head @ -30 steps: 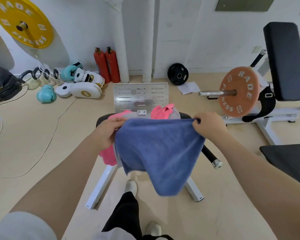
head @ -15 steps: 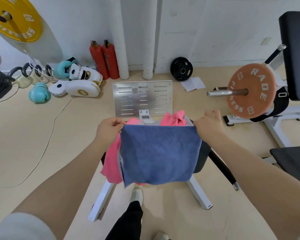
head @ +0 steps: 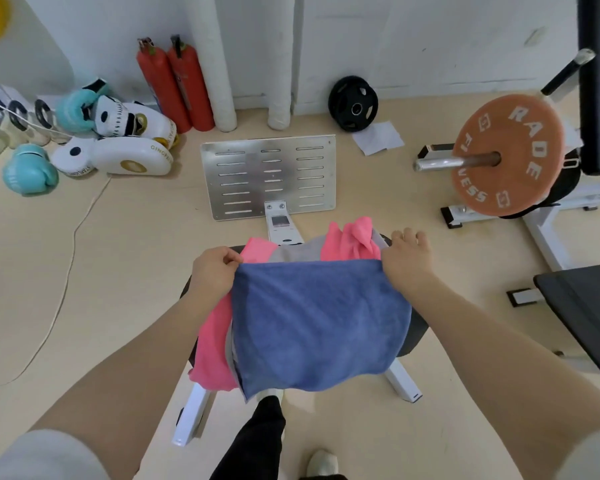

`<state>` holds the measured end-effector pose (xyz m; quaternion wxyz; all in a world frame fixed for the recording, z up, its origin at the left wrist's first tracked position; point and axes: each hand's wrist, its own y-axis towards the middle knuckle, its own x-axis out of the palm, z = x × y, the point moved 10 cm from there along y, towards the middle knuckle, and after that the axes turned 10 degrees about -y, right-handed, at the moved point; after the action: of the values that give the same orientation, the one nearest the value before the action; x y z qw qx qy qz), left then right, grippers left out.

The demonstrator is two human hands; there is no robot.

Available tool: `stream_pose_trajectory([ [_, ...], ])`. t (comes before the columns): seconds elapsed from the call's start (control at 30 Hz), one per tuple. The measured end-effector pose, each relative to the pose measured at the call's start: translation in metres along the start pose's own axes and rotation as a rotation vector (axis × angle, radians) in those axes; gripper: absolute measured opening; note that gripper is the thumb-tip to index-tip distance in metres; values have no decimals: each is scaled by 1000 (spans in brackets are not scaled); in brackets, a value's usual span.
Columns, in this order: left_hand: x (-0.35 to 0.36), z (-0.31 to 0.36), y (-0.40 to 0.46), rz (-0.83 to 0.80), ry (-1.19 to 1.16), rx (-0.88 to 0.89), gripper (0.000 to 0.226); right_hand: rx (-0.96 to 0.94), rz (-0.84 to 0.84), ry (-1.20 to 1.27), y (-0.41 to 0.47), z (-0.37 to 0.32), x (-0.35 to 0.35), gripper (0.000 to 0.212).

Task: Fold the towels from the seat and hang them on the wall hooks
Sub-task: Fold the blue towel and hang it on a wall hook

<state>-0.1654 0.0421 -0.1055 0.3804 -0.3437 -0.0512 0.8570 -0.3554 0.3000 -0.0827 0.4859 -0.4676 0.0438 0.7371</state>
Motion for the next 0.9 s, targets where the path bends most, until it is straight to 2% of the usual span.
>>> stream_pose_trajectory([
  [0.1, 7, -11, 0, -27, 46, -38, 19, 85, -42, 235, 2, 6, 17, 29],
  [0.17, 10, -15, -3, -28, 56, -47, 21, 245, -38, 583, -4, 22, 30, 27],
  [0.23, 9, -16, -8, -13, 26, -65, 32, 336, -48, 927, -12, 26, 44, 37],
  [0.27, 6, -15, -13, 7, 4, -66, 37, 348, -46, 1024, -17, 26, 48, 43],
  [0.33, -5, -13, -26, 85, -57, -46, 39, 381, -22, 1136, -30, 27, 54, 49],
  [0.4, -14, -16, -45, 150, -105, -31, 26, 448, -21, 1251, -47, 28, 64, 45],
  [0.5, -8, -38, -81, 138, -169, -92, 23, 446, -61, 1348, -72, 16, 80, 20],
  [0.53, -3, -45, -97, 133, -219, -120, 25, 439, -91, 1365, -81, 10, 86, 18],
  [0.67, 22, -75, -151, 138, -364, -186, 15, 393, -176, 1485, -107, -14, 98, 43],
  [0.77, 32, -90, -178, 153, -417, -191, 19, 332, -189, 1554, -117, -32, 95, 51],
  [0.9, 43, -97, -184, 132, -437, -204, 22, 401, -230, 1717, -125, -41, 124, 52],
])
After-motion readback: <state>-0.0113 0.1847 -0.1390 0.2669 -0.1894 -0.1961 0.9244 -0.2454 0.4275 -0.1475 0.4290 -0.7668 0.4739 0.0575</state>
